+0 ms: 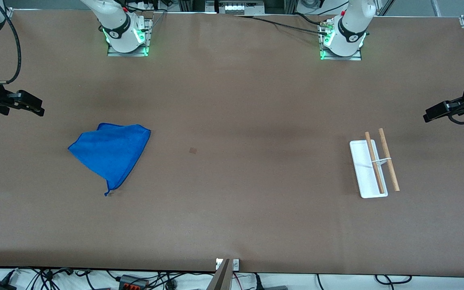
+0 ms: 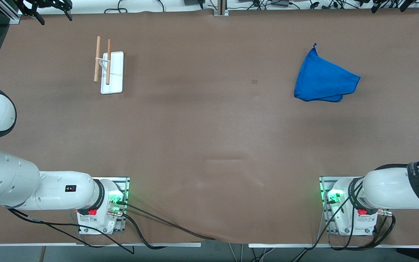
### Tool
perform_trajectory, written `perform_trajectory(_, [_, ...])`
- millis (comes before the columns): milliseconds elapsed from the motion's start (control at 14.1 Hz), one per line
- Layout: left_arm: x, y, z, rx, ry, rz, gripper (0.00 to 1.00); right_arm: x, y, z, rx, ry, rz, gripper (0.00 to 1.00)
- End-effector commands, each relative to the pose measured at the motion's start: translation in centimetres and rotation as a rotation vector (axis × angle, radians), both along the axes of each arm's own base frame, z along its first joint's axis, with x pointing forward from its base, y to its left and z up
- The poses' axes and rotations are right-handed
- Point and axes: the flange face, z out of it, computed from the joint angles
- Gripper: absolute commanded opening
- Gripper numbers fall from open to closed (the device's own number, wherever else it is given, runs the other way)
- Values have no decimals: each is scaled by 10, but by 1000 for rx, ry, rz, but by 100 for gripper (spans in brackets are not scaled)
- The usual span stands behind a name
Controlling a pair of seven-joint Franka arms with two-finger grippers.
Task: Pass towel and hang on rack
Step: 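Move the right gripper toward the blue towel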
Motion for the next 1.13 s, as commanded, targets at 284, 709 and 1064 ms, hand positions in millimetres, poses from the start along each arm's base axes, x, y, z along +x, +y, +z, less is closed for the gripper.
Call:
perform_trajectory(284, [3, 3, 5, -19, 4, -4, 100, -6, 0, 3, 12, 5, 15, 100])
perform_trajectory(709, [3, 4, 5, -20, 4, -4, 100, 17, -2, -42, 3, 62, 18, 100])
perform_trajectory(1064, [3, 3, 5, -20, 4, -5, 100, 71, 7, -130, 13, -7, 22, 100])
